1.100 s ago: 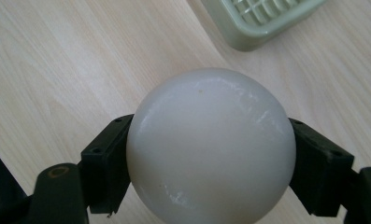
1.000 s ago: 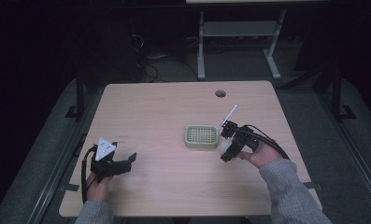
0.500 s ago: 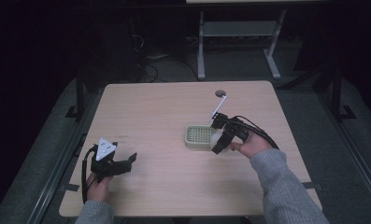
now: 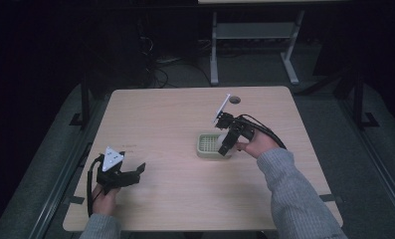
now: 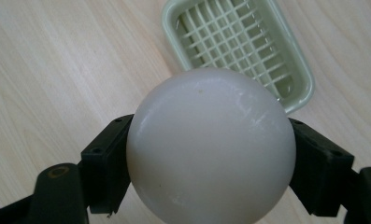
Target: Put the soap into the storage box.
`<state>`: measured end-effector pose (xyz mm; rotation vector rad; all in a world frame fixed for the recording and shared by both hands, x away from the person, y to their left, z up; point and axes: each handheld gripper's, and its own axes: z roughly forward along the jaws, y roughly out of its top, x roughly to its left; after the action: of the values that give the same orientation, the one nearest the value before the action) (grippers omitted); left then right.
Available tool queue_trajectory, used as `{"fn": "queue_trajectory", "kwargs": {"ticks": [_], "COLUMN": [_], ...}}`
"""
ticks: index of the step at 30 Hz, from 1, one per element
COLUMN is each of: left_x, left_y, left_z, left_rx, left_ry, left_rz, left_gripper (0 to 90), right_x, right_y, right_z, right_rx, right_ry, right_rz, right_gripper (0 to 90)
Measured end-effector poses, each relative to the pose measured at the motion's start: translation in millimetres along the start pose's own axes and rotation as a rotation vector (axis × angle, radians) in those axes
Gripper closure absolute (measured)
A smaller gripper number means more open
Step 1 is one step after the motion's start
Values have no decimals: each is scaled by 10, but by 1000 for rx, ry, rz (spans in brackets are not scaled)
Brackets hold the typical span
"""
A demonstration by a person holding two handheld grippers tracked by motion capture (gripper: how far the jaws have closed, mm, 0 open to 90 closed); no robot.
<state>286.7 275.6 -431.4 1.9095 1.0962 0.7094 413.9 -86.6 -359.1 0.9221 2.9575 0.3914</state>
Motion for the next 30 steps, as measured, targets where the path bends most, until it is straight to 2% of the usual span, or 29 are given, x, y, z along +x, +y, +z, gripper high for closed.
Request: {"fn": "queue_trajectory", "kwargs": {"ticks": [5,12,30], "left_x": [1,-1,-9], "left_y": [0,1,4], "left_z": [2,4,5], "left_rx": [-1,6,-1], "left_ry": [-1,-1,-2], "left_rz": [-1,2,-3], "left_gripper": [148,149,148], "right_x": [-36,-86,-204], "right_y": [96,225,483], "right_z": [5,37,432], "right_rx": [0,16,70], "right_ry": [10,-2,-2], "right_rz": [8,14,63], "right_gripper": [234,234,233]}}
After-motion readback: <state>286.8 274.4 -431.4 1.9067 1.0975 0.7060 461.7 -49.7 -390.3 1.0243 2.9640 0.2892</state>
